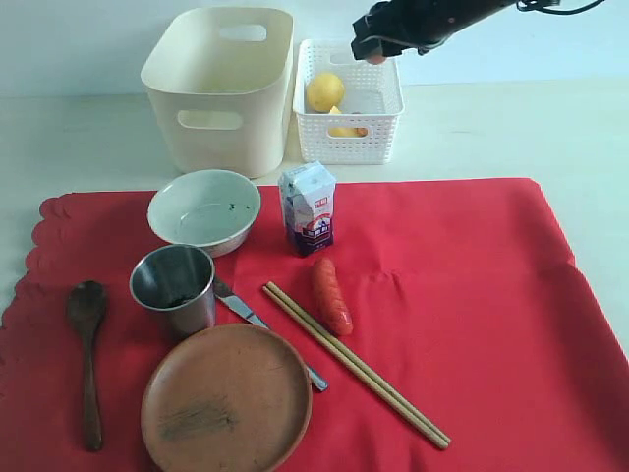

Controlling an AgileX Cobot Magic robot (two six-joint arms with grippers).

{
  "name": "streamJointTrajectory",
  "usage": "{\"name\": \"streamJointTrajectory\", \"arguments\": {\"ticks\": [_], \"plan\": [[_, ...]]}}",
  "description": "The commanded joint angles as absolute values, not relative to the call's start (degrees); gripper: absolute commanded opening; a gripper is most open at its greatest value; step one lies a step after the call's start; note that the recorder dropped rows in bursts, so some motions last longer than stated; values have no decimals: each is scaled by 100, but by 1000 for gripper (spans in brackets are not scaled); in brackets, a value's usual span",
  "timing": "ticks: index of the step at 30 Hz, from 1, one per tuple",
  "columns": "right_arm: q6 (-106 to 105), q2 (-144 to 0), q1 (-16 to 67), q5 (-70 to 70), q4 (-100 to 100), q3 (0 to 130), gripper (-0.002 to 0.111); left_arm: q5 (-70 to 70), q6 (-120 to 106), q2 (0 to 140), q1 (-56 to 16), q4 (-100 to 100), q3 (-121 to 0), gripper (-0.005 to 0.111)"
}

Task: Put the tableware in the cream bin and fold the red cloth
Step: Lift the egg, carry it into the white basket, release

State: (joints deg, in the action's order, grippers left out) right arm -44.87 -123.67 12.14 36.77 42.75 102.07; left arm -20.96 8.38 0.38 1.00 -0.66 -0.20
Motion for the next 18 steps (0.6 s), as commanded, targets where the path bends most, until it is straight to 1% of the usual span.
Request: {"name": "streamJointTrajectory", "arguments": {"ticks": [1, 10, 18], "plan": [[-4482, -12922, 1232, 3689, 4241, 10933, 0, -2070, 849, 0, 107, -87, 0, 8], [-3904, -13999, 1586, 3802, 3038, 12284, 0, -2070, 849, 0, 107, -87, 0, 8], [-3720, -14535, 1753, 3911, 2459, 12790, 0, -2070, 849, 0, 107, -87, 0, 8]]}}
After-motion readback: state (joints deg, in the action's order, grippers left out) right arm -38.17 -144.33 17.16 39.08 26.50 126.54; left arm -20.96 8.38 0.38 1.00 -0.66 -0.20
